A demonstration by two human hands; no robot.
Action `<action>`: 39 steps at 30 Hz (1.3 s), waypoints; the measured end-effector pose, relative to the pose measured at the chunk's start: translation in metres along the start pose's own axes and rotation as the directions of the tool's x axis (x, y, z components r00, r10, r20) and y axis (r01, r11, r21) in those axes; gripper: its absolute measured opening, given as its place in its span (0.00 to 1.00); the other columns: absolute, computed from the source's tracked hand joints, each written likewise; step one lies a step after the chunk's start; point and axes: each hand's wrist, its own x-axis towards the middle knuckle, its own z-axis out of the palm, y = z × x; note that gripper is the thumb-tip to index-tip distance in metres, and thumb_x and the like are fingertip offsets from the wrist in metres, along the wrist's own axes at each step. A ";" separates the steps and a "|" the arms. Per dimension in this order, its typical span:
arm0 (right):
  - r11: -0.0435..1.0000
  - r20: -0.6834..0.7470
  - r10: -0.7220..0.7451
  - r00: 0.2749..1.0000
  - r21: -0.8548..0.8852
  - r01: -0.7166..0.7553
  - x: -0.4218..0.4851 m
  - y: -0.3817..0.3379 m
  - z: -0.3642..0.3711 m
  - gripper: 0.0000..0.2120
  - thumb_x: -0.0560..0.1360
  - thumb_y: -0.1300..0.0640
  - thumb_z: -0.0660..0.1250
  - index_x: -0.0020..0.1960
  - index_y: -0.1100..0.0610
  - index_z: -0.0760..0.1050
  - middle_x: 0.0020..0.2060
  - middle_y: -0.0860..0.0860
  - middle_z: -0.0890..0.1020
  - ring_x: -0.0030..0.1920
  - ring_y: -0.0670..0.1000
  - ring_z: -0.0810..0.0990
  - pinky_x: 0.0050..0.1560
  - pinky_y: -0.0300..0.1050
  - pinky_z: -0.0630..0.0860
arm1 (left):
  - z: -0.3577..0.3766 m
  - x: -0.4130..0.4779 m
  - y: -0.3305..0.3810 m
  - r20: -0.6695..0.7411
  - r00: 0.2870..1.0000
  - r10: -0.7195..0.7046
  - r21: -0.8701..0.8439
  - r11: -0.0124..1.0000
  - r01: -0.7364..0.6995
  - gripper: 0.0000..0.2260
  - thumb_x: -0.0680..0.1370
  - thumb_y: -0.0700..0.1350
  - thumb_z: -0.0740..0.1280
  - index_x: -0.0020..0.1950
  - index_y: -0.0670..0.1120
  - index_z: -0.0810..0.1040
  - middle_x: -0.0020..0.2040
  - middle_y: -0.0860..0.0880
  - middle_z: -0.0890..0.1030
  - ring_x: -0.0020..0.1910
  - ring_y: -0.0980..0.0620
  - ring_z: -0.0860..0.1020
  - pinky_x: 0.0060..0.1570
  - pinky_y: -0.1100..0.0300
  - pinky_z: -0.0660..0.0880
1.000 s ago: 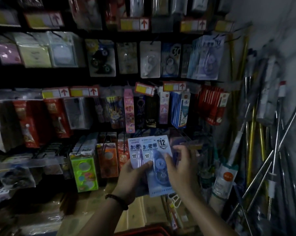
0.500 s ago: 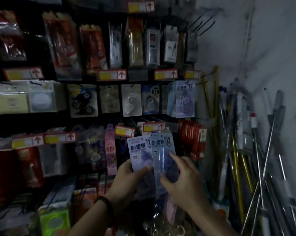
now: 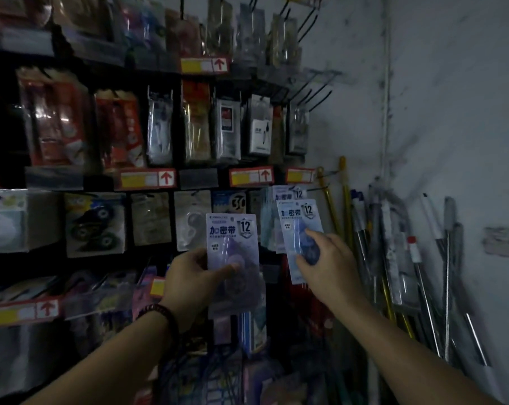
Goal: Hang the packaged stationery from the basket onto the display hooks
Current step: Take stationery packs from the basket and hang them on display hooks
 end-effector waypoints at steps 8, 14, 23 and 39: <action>0.998 -0.040 -0.024 0.999 -0.060 0.022 0.053 0.020 0.023 0.28 0.79 0.48 0.73 0.77 0.50 0.71 0.63 0.50 0.74 0.59 0.49 0.75 0.51 0.39 0.71 | 0.026 0.048 0.016 0.000 0.999 -0.041 0.033 0.999 0.041 0.14 0.72 0.47 0.83 0.55 0.47 0.86 0.47 0.50 0.90 0.45 0.52 0.89 0.43 0.56 0.86; 0.996 -0.057 -0.046 0.997 -0.078 0.042 0.072 0.023 0.035 0.29 0.79 0.48 0.72 0.78 0.48 0.69 0.64 0.49 0.72 0.57 0.47 0.73 0.49 0.39 0.72 | 0.040 0.061 0.016 0.032 0.996 -0.083 -0.034 0.996 0.084 0.15 0.72 0.46 0.83 0.56 0.45 0.86 0.45 0.49 0.90 0.39 0.55 0.88 0.31 0.62 0.81; 0.994 -0.035 -0.071 0.997 -0.085 0.068 0.077 0.032 0.048 0.27 0.79 0.46 0.71 0.76 0.48 0.71 0.62 0.48 0.70 0.54 0.47 0.73 0.47 0.40 0.73 | 0.041 0.065 0.013 0.049 0.993 -0.103 -0.049 0.993 0.106 0.15 0.72 0.47 0.84 0.55 0.46 0.86 0.46 0.49 0.90 0.43 0.50 0.89 0.37 0.54 0.85; 0.993 0.148 0.015 0.989 -0.114 0.002 0.096 0.030 0.075 0.24 0.81 0.53 0.70 0.75 0.49 0.72 0.65 0.55 0.77 0.64 0.57 0.78 0.63 0.54 0.79 | 0.046 0.068 0.015 0.087 0.993 -0.074 -0.078 0.994 0.081 0.16 0.72 0.49 0.82 0.56 0.46 0.86 0.47 0.49 0.90 0.46 0.51 0.89 0.42 0.54 0.86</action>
